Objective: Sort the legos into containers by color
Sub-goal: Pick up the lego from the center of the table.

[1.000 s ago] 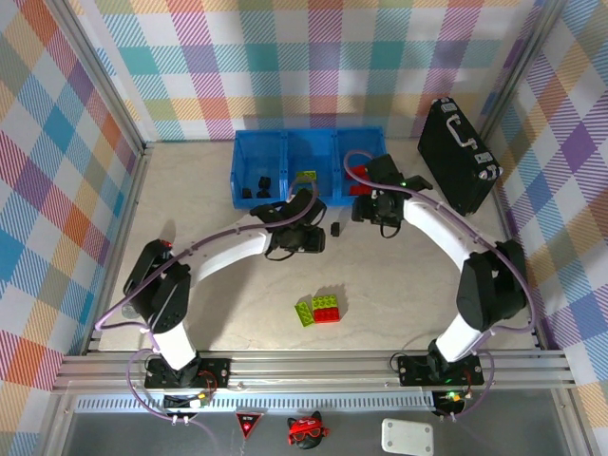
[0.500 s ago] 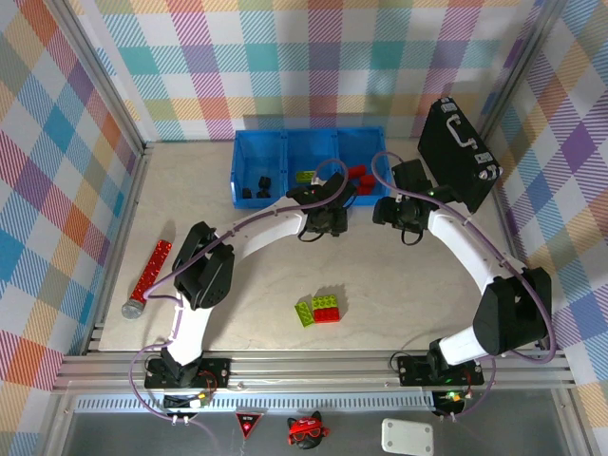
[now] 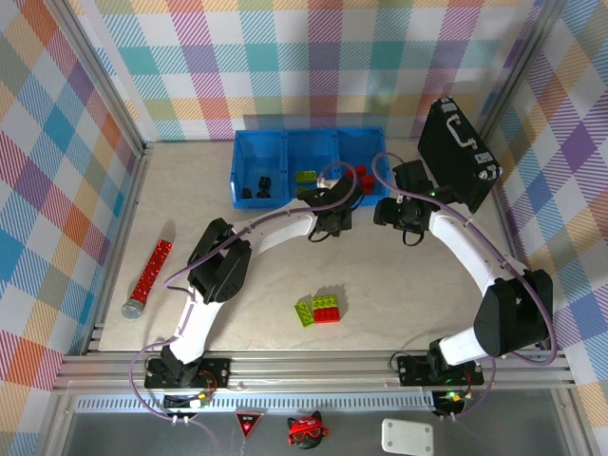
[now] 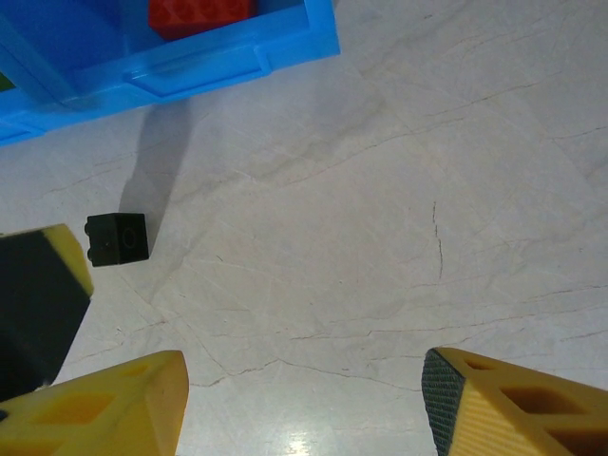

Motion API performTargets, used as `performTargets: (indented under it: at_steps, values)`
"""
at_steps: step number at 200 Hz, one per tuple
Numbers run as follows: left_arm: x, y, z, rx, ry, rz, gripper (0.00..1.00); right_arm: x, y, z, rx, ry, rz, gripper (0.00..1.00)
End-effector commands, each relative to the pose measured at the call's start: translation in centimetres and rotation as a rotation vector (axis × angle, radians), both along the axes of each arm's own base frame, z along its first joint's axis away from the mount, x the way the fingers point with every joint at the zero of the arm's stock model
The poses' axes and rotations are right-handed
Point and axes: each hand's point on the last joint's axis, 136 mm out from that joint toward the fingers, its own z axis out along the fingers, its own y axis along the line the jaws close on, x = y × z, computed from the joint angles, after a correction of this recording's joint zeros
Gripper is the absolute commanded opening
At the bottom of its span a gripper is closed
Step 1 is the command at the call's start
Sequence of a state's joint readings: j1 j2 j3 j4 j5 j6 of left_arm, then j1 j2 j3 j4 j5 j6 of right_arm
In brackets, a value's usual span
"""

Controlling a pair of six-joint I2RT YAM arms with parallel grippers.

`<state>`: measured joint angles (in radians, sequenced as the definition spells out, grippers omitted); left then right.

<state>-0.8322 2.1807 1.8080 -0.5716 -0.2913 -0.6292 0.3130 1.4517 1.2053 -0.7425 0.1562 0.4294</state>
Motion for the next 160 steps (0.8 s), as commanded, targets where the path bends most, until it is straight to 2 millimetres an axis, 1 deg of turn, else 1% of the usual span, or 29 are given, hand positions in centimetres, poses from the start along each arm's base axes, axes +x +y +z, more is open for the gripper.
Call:
performTargets:
  at_steps: [1, 22, 53, 71, 103, 126, 160]
  values:
    - [0.4, -0.5, -1.3, 0.046, -0.020, 0.018, 0.50, -0.6, -0.3, 0.3, 0.000, 0.003, 0.009, 0.67]
    - [0.5, -0.2, -2.5, 0.073, -0.020, 0.029, 0.50, -0.7, -0.3, 0.2, 0.000, 0.006, 0.012, 0.67]
    - [0.6, -0.5, -3.8, 0.081, -0.015, 0.023, 0.50, -0.8, -0.3, 0.1, 0.002, 0.009, 0.014, 0.67]
    - [0.7, -0.6, -4.4, 0.087, -0.016, 0.017, 0.47, -0.9, -0.3, 0.1, 0.008, 0.009, 0.016, 0.67]
    - [0.7, -0.7, -4.9, 0.095, -0.015, 0.009, 0.40, -1.1, -0.3, 0.1, 0.012, 0.008, 0.013, 0.67]
    - [0.7, -0.7, -4.9, 0.093, -0.017, 0.008, 0.35, -1.3, -0.3, 0.2, 0.014, 0.006, 0.011, 0.67]
    - [0.7, -0.8, -4.7, 0.090, -0.019, 0.002, 0.31, -1.5, -0.4, 0.4, 0.015, 0.003, 0.008, 0.67]
